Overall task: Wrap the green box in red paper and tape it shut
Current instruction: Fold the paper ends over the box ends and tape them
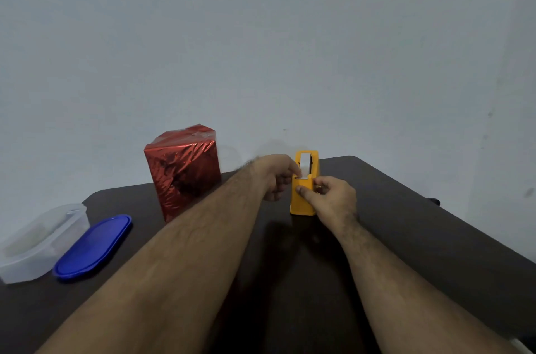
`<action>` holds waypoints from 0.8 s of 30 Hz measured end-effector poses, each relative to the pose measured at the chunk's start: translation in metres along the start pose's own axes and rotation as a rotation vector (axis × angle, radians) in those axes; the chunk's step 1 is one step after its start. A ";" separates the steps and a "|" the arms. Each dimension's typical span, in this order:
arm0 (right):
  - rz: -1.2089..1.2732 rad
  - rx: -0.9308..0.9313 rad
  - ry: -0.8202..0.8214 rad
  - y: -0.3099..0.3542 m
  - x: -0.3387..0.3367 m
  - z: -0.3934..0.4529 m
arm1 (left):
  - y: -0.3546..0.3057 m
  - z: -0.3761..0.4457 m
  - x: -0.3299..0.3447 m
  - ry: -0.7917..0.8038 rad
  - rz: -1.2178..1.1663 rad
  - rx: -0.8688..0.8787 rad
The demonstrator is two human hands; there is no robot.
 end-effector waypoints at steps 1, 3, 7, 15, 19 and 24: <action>-0.007 -0.002 -0.002 0.000 0.000 -0.001 | -0.001 0.000 0.001 0.009 0.010 -0.001; -0.026 -0.005 -0.002 0.002 0.000 -0.001 | -0.004 -0.002 0.002 0.016 0.006 -0.001; -0.084 -0.013 -0.001 0.005 -0.003 -0.002 | -0.010 -0.002 0.002 -0.002 0.038 0.002; -0.102 -0.010 0.022 0.006 -0.003 -0.004 | -0.019 -0.017 -0.004 -0.051 0.079 0.032; -0.105 -0.006 0.030 0.007 -0.005 -0.005 | -0.005 -0.023 -0.006 -0.071 0.068 0.028; -0.026 0.040 0.067 -0.002 -0.003 -0.003 | 0.012 -0.025 -0.002 -0.111 0.012 0.039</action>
Point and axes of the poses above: each hand's wrist, its own z-axis towards the middle knuckle, its own x-axis out of the palm, y = z × x, the point moved 10 cm from there along z, towards the middle knuckle, and after that the axes turned 4 degrees about -x, right-handed, at the moved point
